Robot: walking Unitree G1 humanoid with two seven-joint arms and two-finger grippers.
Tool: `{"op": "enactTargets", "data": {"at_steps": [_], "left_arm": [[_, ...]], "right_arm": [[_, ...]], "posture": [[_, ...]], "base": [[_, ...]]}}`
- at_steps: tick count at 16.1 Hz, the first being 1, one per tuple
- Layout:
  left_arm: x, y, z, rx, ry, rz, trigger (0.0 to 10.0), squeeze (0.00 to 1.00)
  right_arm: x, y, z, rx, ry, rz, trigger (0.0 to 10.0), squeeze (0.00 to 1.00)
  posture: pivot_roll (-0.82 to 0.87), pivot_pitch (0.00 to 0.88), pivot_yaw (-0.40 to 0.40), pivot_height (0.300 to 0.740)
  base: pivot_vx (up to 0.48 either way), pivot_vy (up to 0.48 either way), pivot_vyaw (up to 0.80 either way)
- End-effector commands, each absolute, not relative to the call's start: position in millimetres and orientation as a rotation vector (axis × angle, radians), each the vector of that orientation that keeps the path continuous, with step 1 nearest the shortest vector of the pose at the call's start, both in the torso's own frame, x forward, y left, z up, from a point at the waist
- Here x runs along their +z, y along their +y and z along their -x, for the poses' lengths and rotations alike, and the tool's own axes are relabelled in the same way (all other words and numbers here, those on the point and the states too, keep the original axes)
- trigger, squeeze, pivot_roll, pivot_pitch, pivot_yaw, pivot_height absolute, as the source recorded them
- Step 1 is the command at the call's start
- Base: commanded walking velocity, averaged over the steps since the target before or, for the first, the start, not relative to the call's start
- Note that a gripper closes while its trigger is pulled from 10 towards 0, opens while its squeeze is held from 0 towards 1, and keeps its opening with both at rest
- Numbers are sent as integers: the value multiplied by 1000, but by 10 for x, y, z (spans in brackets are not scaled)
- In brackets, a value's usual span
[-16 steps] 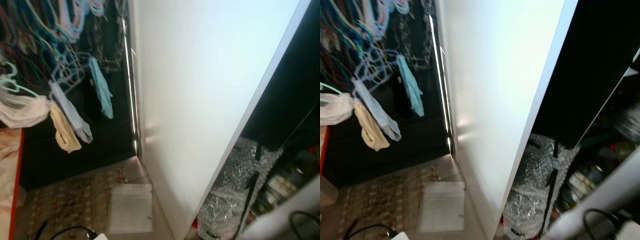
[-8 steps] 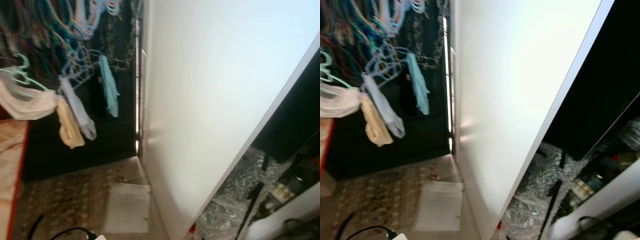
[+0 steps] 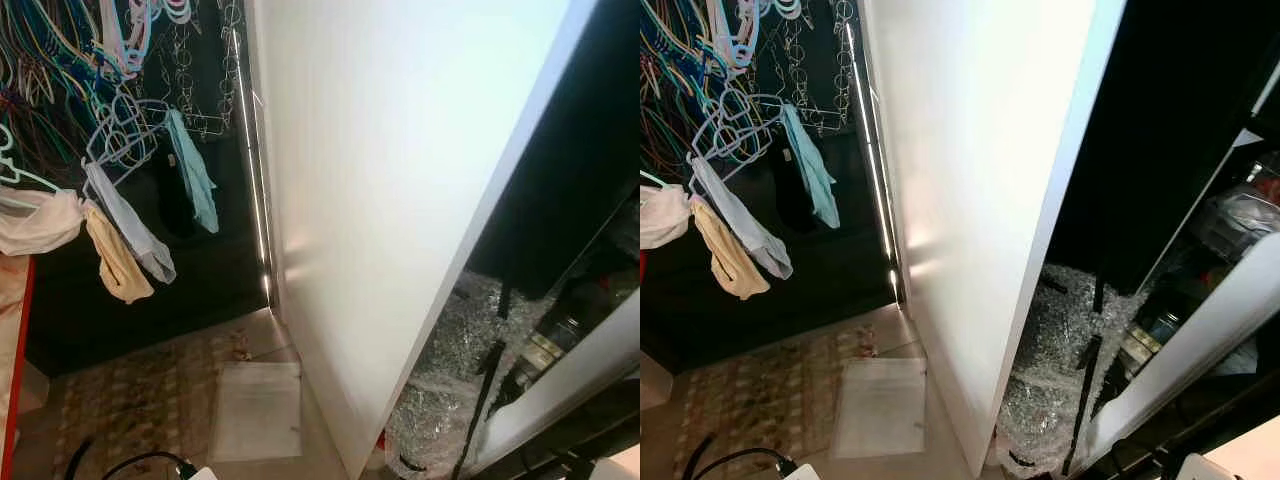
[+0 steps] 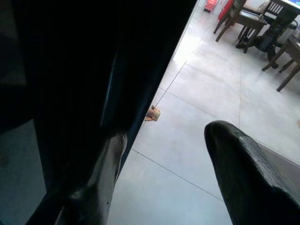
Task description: Restocking fridge
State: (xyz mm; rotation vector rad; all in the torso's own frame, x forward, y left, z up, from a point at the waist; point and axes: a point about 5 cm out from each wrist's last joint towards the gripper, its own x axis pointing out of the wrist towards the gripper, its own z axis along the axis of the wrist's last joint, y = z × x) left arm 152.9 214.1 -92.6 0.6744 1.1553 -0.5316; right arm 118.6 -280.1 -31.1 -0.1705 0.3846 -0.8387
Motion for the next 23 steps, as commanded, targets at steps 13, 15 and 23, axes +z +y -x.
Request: {"op": "enactTargets", "data": {"at_steps": [13, 15, 23], "left_arm": [[-930, 2166, -1505, -535, 1166, -682, 10000, 0], [-930, 2159, -1509, -535, 1164, -679, 10000, 0], [-928, 2159, -1515, -528, 1160, -677, 10000, 0]], "right_arm": [[-1014, -2045, -826, -56, 944, -19, 10000, 0], [-1016, -1986, -890, 105, 955, 76, 10000, 0], [-892, -2082, -1251, 83, 820, 155, 10000, 0]], "posture": [[-167, 0, -7, 723], [-158, 0, -9, 723], [-156, 0, -7, 723]], "base": [[0, 0, 0], [0, 0, 0], [0, 0, 0]]}}
